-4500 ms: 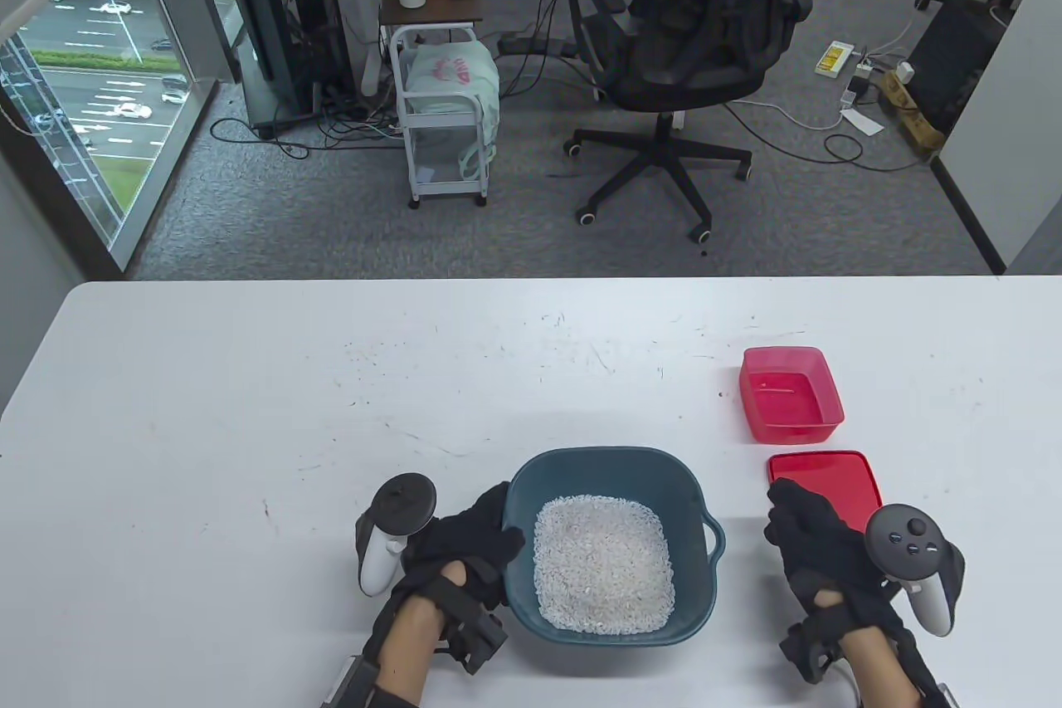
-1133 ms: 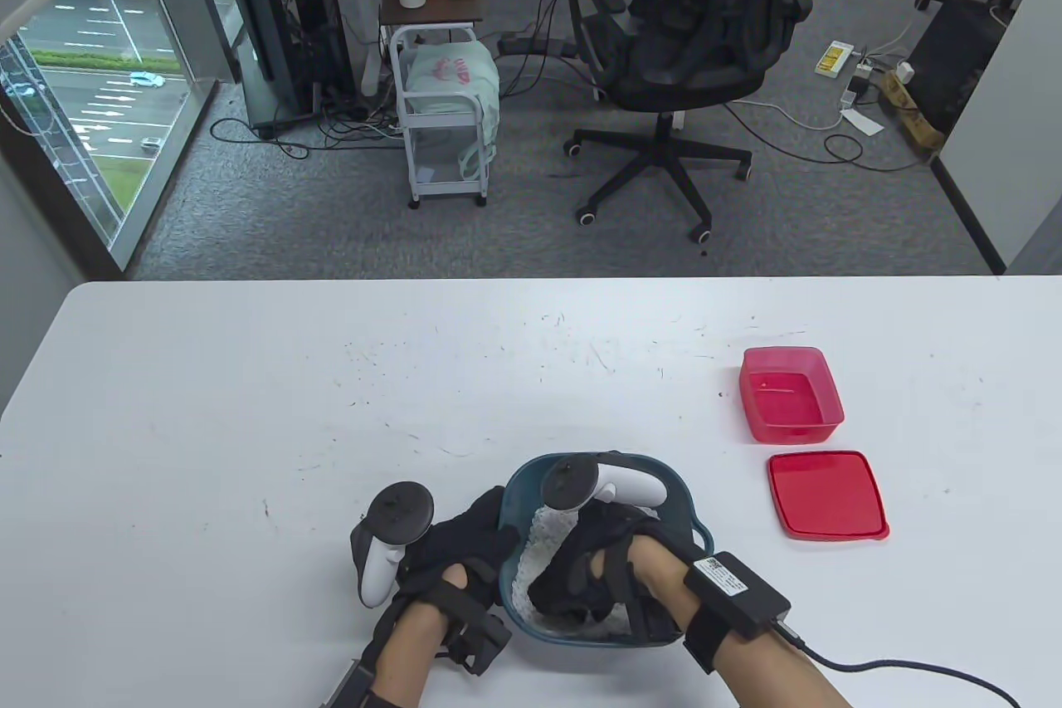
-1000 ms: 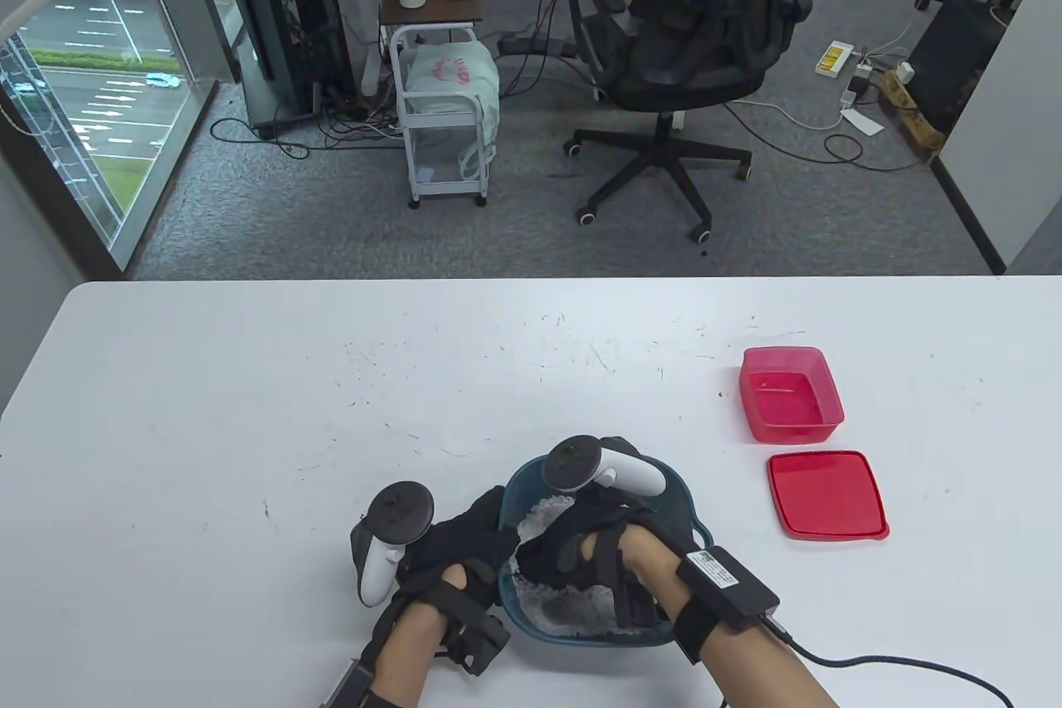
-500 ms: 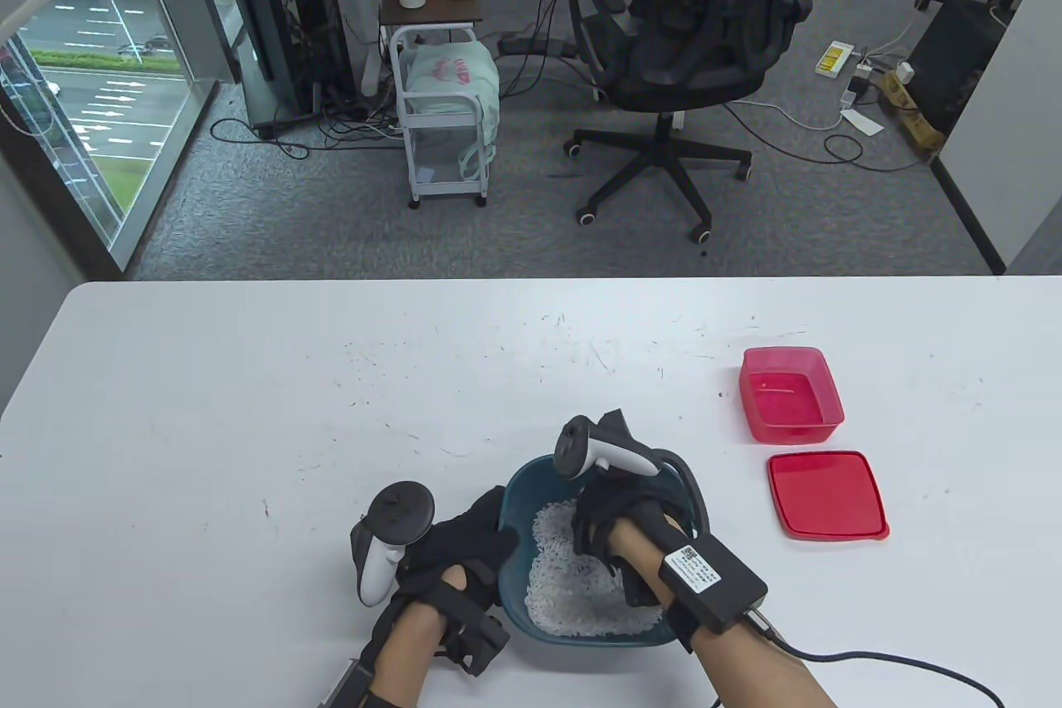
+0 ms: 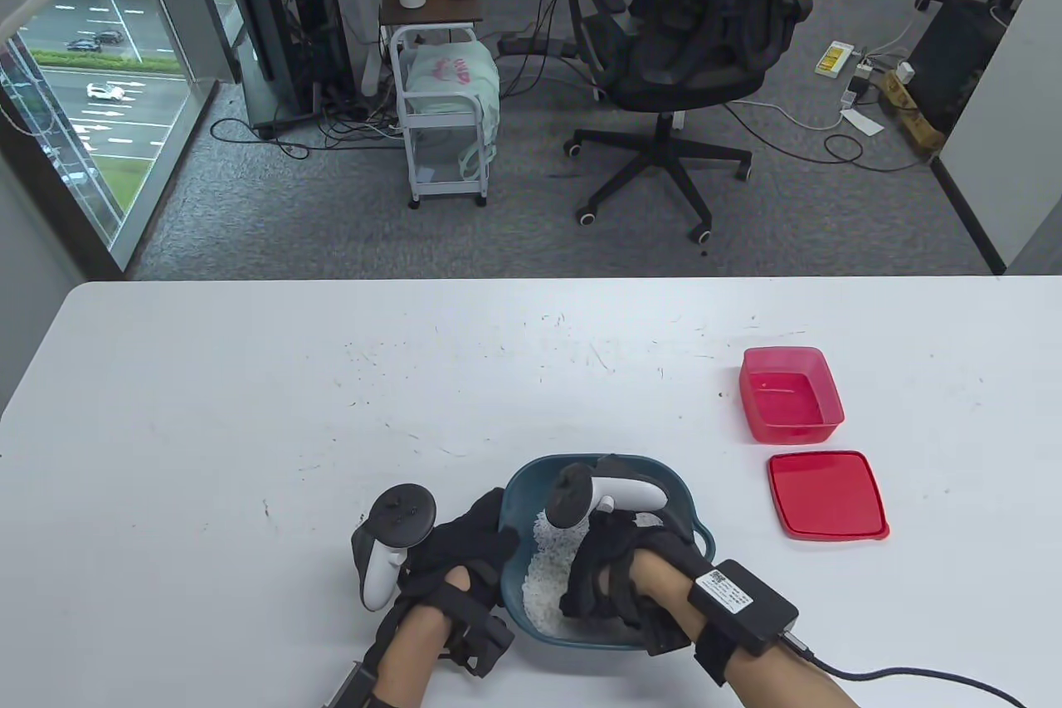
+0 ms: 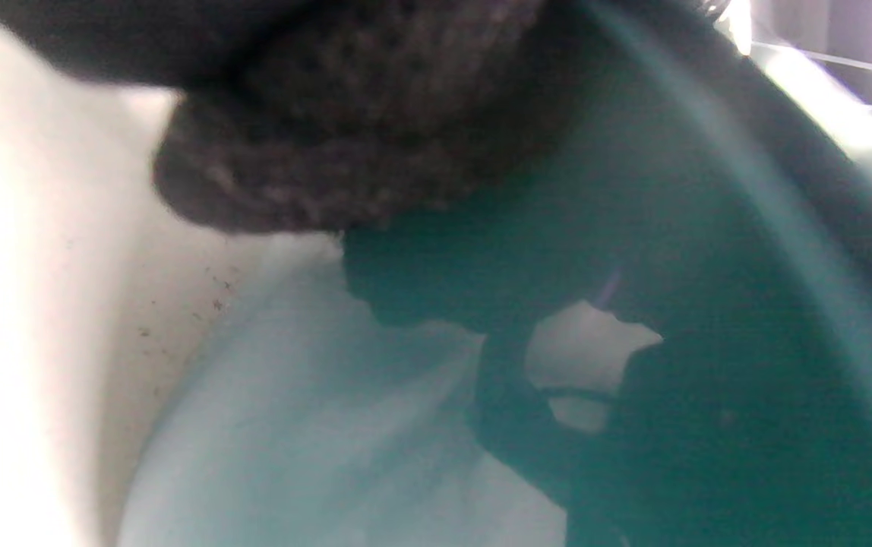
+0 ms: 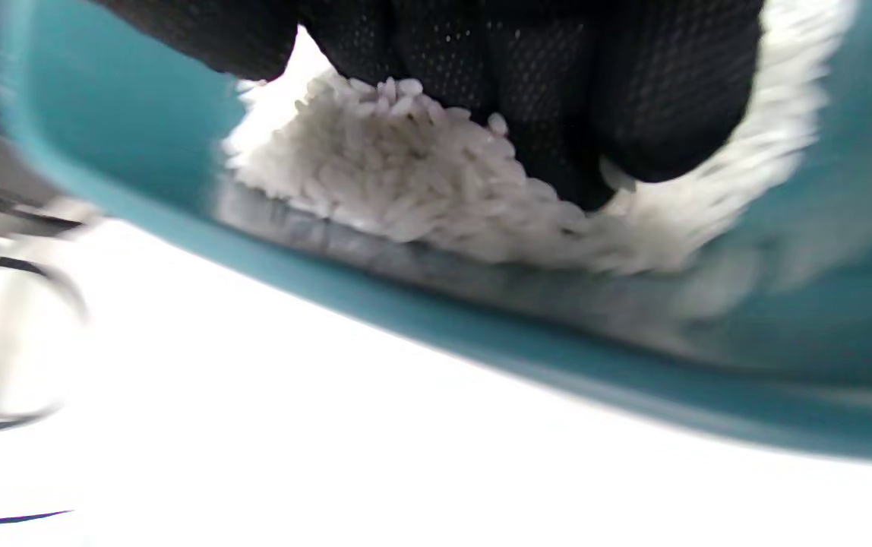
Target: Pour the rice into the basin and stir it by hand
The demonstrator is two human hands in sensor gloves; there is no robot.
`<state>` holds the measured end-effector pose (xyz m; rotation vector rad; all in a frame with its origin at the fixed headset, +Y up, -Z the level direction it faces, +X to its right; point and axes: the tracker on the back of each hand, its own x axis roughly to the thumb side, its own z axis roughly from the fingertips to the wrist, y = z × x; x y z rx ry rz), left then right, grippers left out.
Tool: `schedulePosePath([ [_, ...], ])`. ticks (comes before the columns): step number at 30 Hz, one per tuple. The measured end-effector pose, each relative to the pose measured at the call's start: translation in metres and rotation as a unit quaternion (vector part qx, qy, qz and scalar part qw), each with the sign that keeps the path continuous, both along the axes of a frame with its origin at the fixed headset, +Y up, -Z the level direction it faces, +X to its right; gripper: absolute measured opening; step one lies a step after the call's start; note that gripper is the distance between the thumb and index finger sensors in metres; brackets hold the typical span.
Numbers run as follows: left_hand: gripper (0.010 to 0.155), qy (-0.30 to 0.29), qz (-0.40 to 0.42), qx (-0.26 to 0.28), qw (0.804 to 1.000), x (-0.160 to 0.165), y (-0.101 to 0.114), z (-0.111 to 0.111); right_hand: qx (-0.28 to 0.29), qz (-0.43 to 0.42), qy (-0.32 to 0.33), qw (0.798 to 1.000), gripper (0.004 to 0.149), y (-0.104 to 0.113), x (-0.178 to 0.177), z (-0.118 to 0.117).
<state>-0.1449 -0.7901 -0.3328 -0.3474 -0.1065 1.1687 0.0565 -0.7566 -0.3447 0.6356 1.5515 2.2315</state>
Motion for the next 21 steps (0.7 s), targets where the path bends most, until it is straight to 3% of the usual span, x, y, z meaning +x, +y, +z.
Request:
schedulePosePath([
  [3,0.068,-0.004,0.004,0.000,1.000,0.000,0.000,0.000,-0.043,-0.062,-0.028,0.997,0.065,-0.004,-0.004,-0.007],
  [11,0.068,-0.013,0.004,0.005,1.000,0.000,0.000,0.000,0.062,-0.057,-0.130,0.988,0.066,0.006,-0.004,-0.044],
  [14,0.069,-0.017,0.001,0.008,1.000,0.000,0.000,-0.001,0.125,-0.010,-0.153,0.980,0.064,0.013,0.001,-0.050],
  [16,0.069,-0.018,0.002,0.007,1.000,0.000,0.000,-0.001,0.175,0.068,-0.139,0.972,0.063,0.017,0.004,-0.049],
  [21,0.069,-0.014,0.003,0.006,1.000,0.000,0.000,0.000,0.216,0.235,-0.080,0.944,0.063,0.015,0.012,-0.043],
])
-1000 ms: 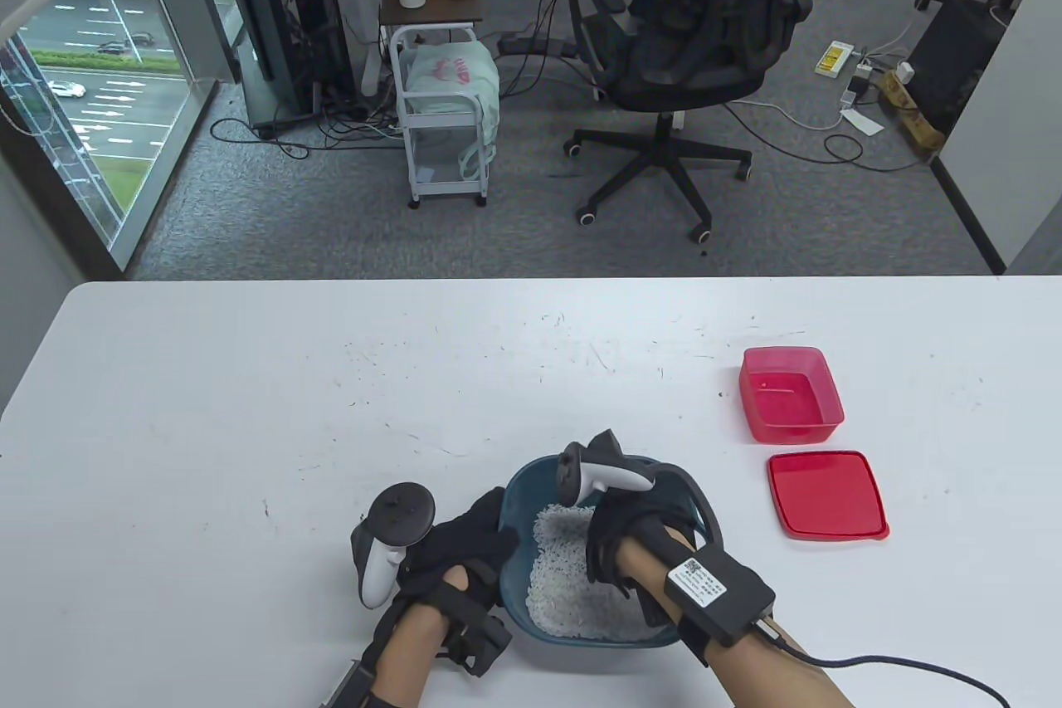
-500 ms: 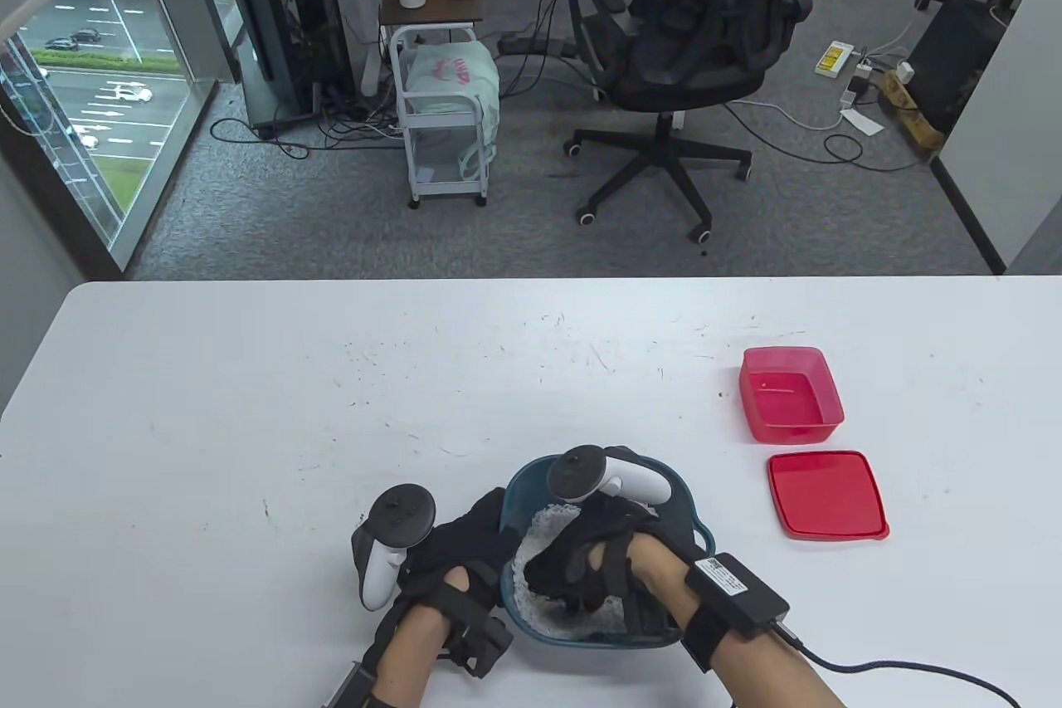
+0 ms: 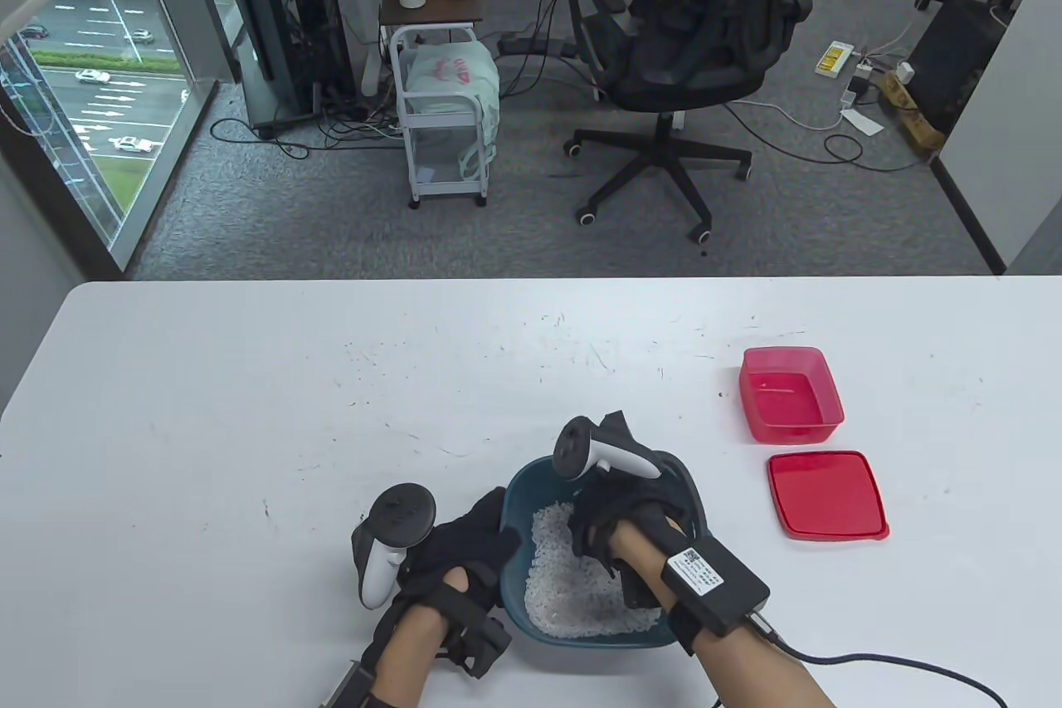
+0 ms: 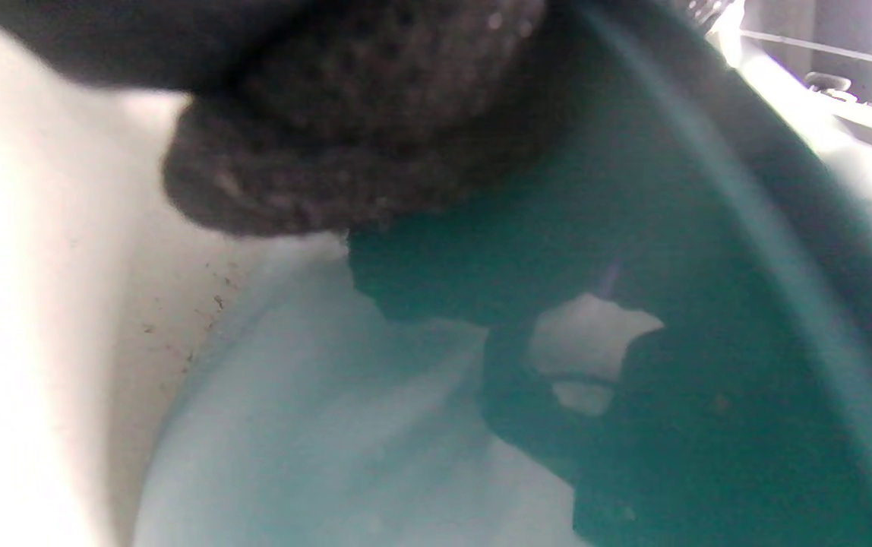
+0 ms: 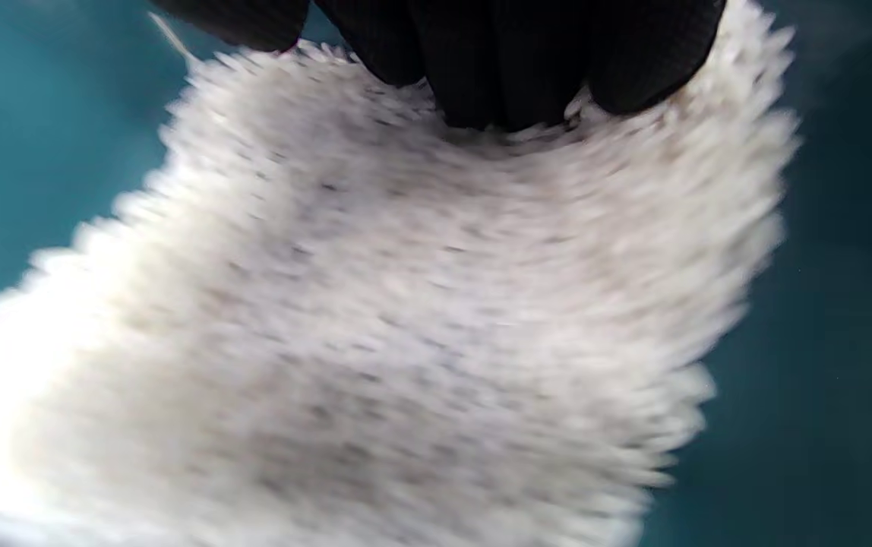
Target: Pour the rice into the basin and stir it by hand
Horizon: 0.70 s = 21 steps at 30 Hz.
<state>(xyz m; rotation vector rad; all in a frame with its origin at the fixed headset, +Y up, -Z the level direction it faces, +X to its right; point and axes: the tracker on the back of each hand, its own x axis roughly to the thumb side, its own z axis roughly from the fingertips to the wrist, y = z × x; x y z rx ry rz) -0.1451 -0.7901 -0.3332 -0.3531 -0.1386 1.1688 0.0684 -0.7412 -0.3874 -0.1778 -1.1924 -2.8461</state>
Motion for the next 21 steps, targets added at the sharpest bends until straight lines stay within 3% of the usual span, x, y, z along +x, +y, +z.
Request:
schedulePosePath([
  [5,0.068,0.005,0.000,-0.002,1.000,0.000,0.000,0.000,-0.033,0.064,0.033,0.997,0.063,-0.009,0.000,0.016],
  [9,0.068,0.005,0.000,-0.005,1.000,0.000,0.000,0.000,-0.111,0.057,0.051,0.991,0.062,-0.017,-0.003,0.030],
  [13,0.068,0.007,0.001,-0.006,1.000,0.000,0.000,0.000,-0.188,-0.090,0.075,0.975,0.063,-0.019,-0.008,0.038],
  [18,0.068,0.006,0.000,-0.005,1.000,0.000,0.000,0.000,-0.227,-0.254,0.084,0.936,0.065,-0.015,-0.013,0.039],
  [21,0.069,0.001,0.000,-0.003,1.000,0.000,0.001,0.000,-0.228,-0.286,0.086,0.927,0.066,-0.015,-0.017,0.036],
])
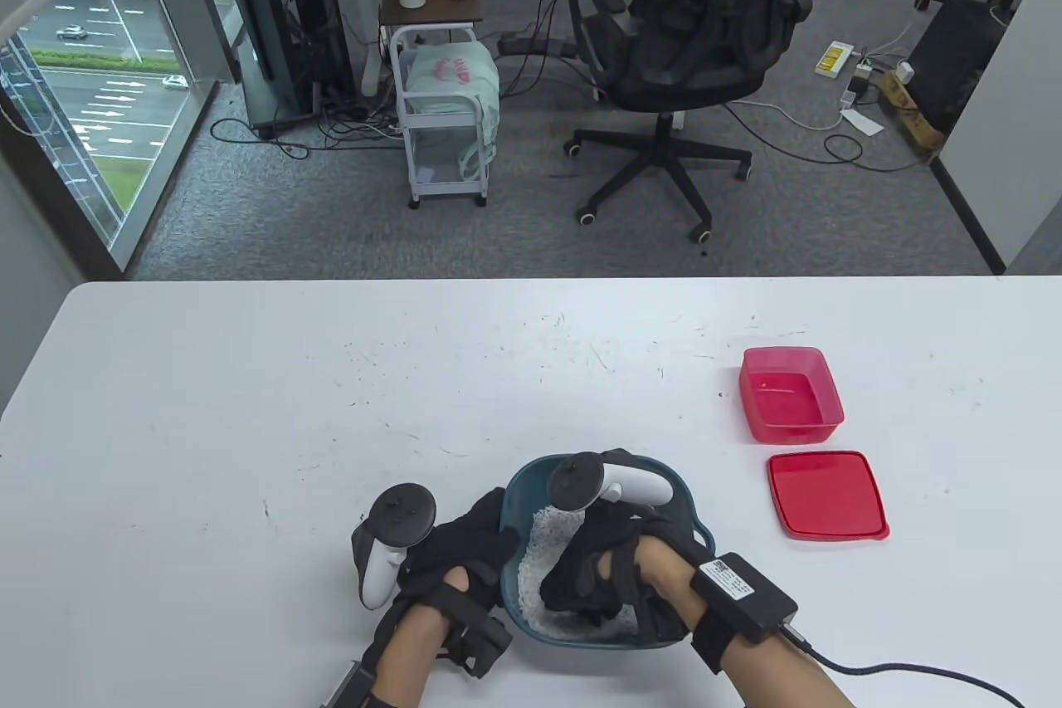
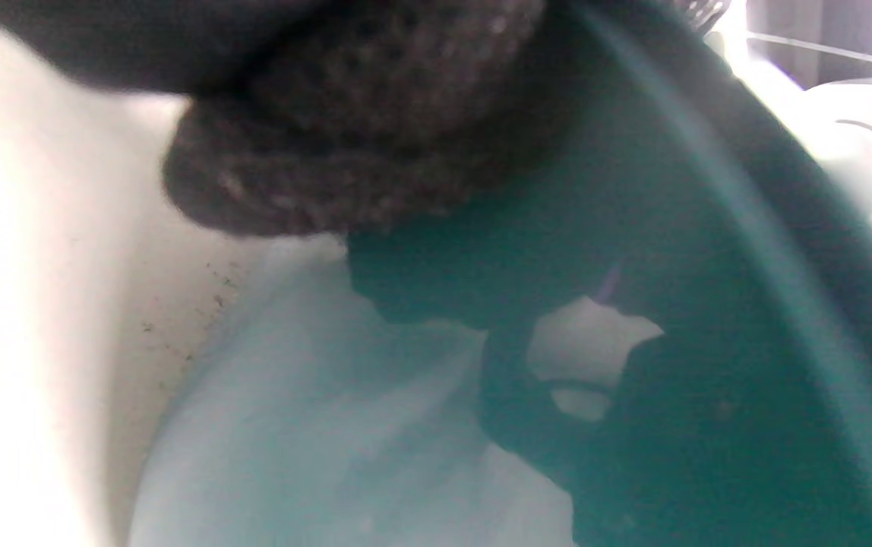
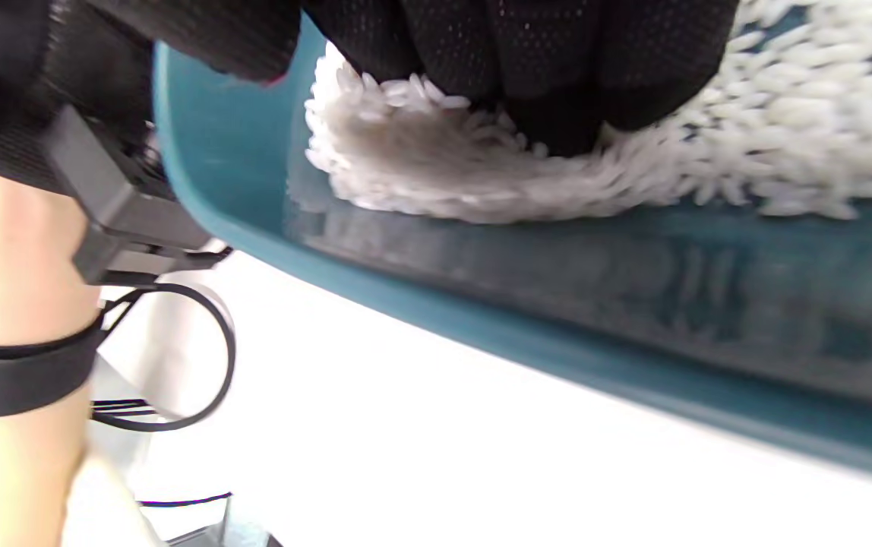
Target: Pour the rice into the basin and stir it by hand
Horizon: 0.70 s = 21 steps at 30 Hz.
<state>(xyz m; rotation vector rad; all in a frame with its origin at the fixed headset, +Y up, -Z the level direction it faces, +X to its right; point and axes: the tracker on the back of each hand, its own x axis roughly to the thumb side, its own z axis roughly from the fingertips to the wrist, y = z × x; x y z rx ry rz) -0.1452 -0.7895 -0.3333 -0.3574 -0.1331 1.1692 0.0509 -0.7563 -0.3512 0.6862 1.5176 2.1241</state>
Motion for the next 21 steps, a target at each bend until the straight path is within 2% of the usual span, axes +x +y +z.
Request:
schedulePosePath([
  [6,0.069,-0.005,0.000,0.003,1.000,0.000,0.000,0.000,0.049,-0.009,-0.046,0.998,0.068,0.001,-0.003,-0.018],
  [8,0.069,-0.008,0.001,0.005,1.000,0.000,0.000,-0.001,0.091,0.021,-0.083,0.992,0.068,0.002,0.000,-0.026],
  [11,0.069,-0.008,-0.001,0.006,1.000,0.000,0.000,-0.001,0.166,0.065,-0.104,0.978,0.066,0.007,0.005,-0.031],
  [15,0.069,-0.007,0.003,0.003,1.000,0.000,0.000,0.000,0.227,0.173,-0.098,0.953,0.064,0.013,0.014,-0.031],
  [18,0.069,-0.004,0.001,0.003,1.000,0.000,0.000,0.000,0.232,0.257,-0.082,0.934,0.064,0.014,0.020,-0.029],
  [21,0.068,-0.001,0.002,0.000,1.000,0.000,0.000,0.000,0.229,0.306,-0.049,0.923,0.064,0.013,0.020,-0.022],
])
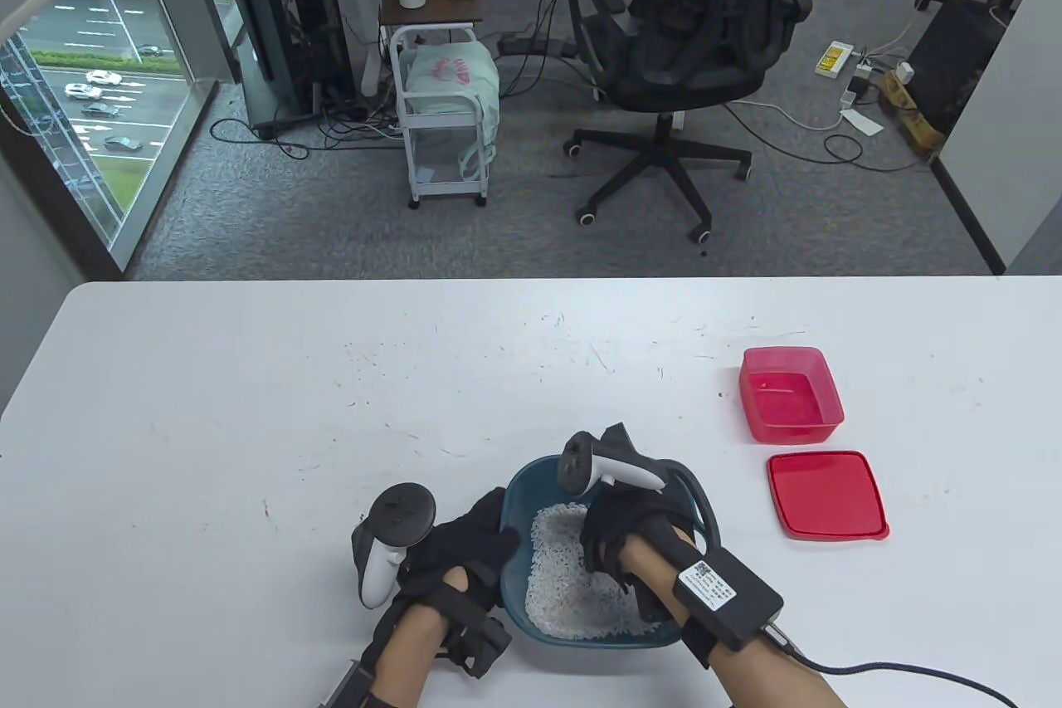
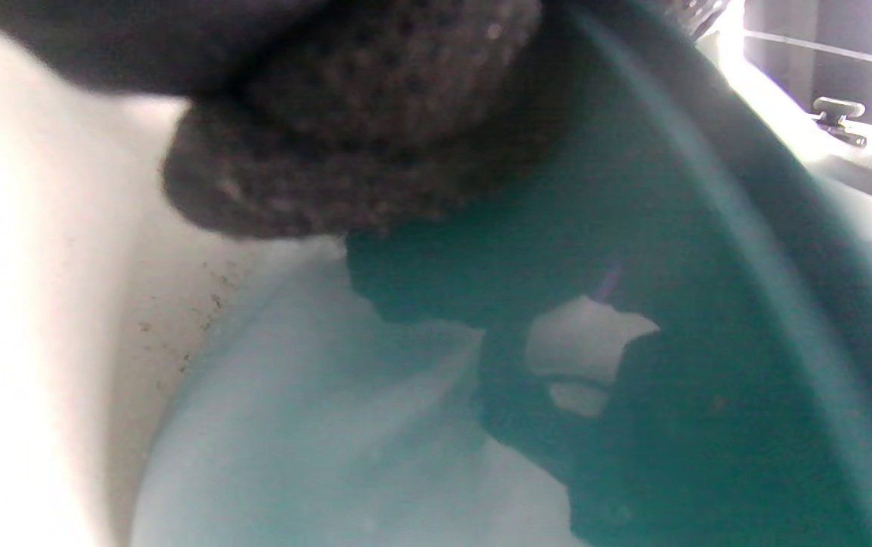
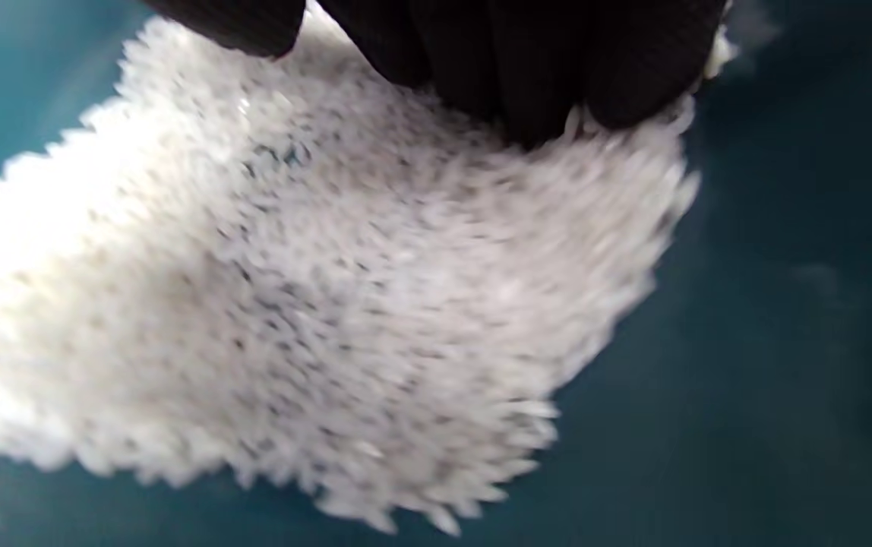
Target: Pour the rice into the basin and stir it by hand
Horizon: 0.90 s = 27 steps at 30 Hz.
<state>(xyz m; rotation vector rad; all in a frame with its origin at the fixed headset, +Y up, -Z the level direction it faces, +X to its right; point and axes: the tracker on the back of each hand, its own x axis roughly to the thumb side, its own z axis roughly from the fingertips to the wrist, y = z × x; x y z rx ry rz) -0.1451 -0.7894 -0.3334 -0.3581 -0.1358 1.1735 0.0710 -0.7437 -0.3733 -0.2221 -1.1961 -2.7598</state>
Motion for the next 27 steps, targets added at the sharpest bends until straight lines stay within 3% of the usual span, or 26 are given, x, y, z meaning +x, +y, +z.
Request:
schedulePosePath([
  [6,0.068,0.004,-0.001,-0.002,1.000,0.000,0.000,0.000,-0.096,0.009,0.017,0.995,0.065,-0.015,-0.004,0.017],
  [9,0.068,0.005,0.000,-0.003,1.000,0.000,0.000,0.000,-0.134,-0.045,0.034,0.989,0.064,-0.019,-0.009,0.021],
  [12,0.068,0.006,0.000,-0.004,1.000,0.000,0.000,0.000,-0.179,-0.160,0.050,0.969,0.064,-0.019,-0.014,0.021],
  [17,0.069,-0.001,-0.002,-0.004,1.000,0.000,0.000,0.000,-0.248,-0.336,0.017,0.909,0.066,-0.021,-0.019,0.014],
  [20,0.069,-0.003,-0.003,-0.002,1.000,0.000,0.000,0.000,-0.233,-0.365,-0.009,0.902,0.067,-0.018,-0.021,0.005],
  [27,0.069,-0.009,-0.001,0.001,1.000,0.000,0.001,0.000,-0.074,-0.341,-0.068,0.935,0.066,-0.003,-0.017,-0.018],
])
